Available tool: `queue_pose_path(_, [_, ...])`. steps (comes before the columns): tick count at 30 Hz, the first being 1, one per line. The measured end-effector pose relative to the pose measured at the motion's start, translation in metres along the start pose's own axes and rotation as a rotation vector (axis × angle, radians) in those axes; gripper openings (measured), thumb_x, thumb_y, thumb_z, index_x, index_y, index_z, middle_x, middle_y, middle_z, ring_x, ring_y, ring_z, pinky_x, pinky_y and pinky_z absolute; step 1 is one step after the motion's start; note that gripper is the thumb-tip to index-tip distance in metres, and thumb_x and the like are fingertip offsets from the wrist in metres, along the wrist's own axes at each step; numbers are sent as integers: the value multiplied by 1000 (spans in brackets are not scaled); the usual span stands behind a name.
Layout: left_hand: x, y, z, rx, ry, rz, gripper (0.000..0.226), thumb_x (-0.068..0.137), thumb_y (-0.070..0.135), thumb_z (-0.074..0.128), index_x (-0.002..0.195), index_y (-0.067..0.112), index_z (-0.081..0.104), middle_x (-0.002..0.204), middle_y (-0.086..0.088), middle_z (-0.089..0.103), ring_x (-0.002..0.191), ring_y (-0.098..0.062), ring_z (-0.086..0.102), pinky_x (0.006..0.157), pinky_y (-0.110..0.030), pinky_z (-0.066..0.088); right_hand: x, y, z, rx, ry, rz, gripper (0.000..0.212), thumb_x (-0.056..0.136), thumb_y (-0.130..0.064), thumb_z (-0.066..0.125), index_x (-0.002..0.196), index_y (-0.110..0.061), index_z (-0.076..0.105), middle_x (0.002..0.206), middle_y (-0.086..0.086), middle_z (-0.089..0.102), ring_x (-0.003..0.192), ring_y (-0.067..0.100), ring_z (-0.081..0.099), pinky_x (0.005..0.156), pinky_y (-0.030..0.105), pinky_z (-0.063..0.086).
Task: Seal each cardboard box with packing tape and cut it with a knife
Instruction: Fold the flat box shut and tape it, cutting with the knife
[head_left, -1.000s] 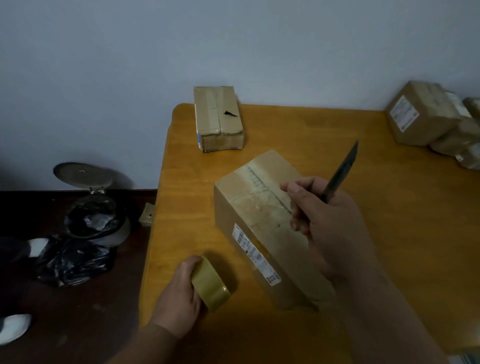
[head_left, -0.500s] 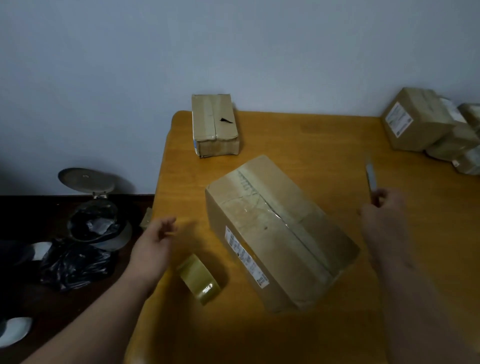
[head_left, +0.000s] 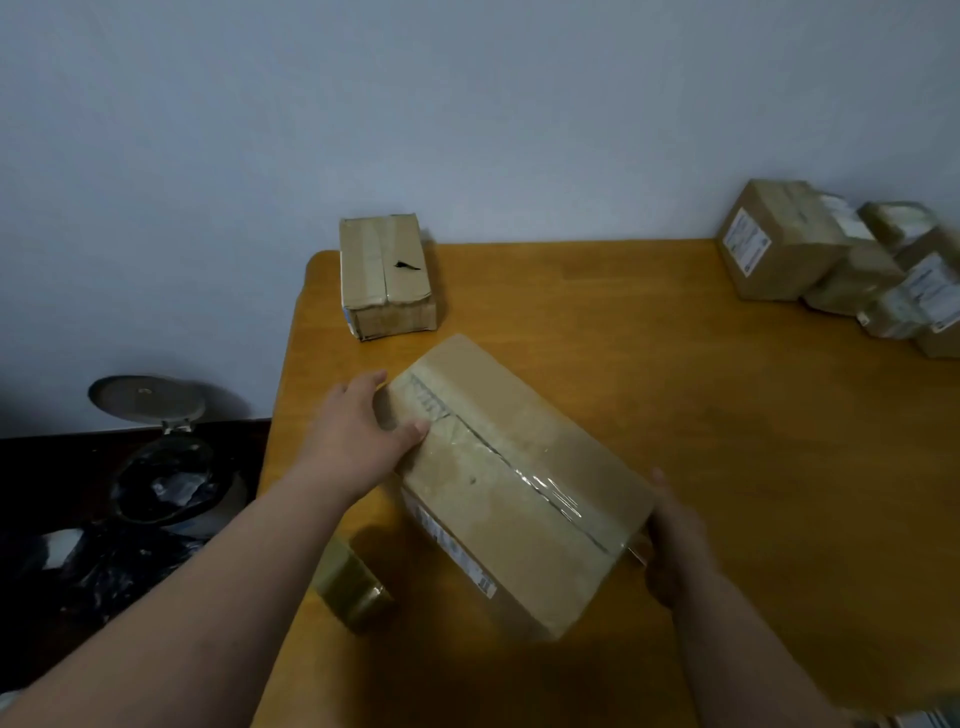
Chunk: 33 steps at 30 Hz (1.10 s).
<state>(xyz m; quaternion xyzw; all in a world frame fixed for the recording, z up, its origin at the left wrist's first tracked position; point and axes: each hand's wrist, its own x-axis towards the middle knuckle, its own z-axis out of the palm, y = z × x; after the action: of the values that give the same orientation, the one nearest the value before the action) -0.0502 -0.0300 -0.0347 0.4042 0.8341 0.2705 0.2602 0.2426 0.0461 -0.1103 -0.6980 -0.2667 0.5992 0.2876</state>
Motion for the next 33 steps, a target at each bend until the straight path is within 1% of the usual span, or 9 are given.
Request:
queue_pose_path(5, [-8, 1, -1, 264, -67, -64, 84, 78, 72, 57, 145, 31, 26, 137, -8, 46, 118, -31, 52, 81, -39, 44, -23, -56, 7, -385, 319, -578, 39, 102, -34, 40, 126, -9, 58, 127, 15, 57, 117, 29, 50, 94, 38, 40])
queue_pose_path(8, [-19, 4, 5, 423, -39, -97, 93, 78, 82, 40, 147, 30, 6, 145, -12, 38, 124, -36, 49, 92, -47, 45, -68, -65, 40, -683, 149, -1061, 39, 101, -37, 31, 135, -25, 46, 128, -9, 53, 125, 9, 42, 102, 15, 31])
queue_pose_path(10, [-24, 10, 11, 554, 92, 63, 88, 83, 80, 24, 147, 36, -18, 160, -7, 14, 144, -34, 25, 112, -52, 27, -85, -56, 67, -1010, -77, -1190, 53, 100, -44, 19, 149, -28, 28, 153, -7, 33, 144, 11, 23, 117, 31, 23])
queue_pose_path(14, [-28, 20, 29, 719, -69, 416, 72, 85, 58, -13, 148, 27, -29, 159, 3, -25, 146, -18, -24, 120, -50, -11, -81, -51, 100, -1408, -347, -1217, 58, 101, -48, 6, 155, -29, -4, 162, -11, -14, 147, 10, -20, 122, 44, -5])
queue_pose_path(19, [-15, 16, 25, 793, -206, 496, 66, 93, 50, 1, 145, 24, -28, 161, 3, -22, 147, -14, -22, 122, -43, -7, -68, -61, 113, -1527, -437, -1197, 74, 92, -62, -4, 155, -25, 3, 164, -10, 2, 149, 6, -5, 121, 42, -1])
queue_pose_path(22, [-15, 13, 19, 743, -214, 508, 72, 88, 60, -4, 149, 26, -21, 159, 6, -23, 144, -10, -24, 121, -37, -12, -63, -71, 107, -1441, -323, -1215, 82, 89, -67, -3, 154, -24, 20, 162, -6, 18, 149, 9, 11, 120, 40, 10])
queue_pose_path(26, [-13, 12, 20, 792, -213, 488, 80, 88, 68, -3, 152, 22, -16, 157, 5, -25, 142, -10, -27, 119, -38, -15, -48, -82, 103, -1595, -340, -1138, 74, 95, -63, 4, 156, -22, 11, 164, -4, 1, 150, 11, -1, 121, 45, 2])
queue_pose_path(29, [-7, 15, 11, 721, -225, 466, 80, 90, 70, 2, 156, 25, -7, 162, 8, -15, 144, -5, -19, 118, -36, -12, -41, -96, 106, -1583, -234, -1194, 71, 95, -59, 6, 152, -22, 28, 163, -3, 16, 150, 15, 9, 120, 48, 7])
queue_pose_path(33, [-14, 7, 15, 753, -113, 415, 94, 78, 80, -7, 153, 25, -14, 158, 5, -24, 146, -15, -23, 120, -42, -11, -23, -95, 89, -1631, -129, -1062, 72, 96, -61, 7, 156, -22, 8, 164, 1, -2, 151, 17, -6, 120, 50, 0])
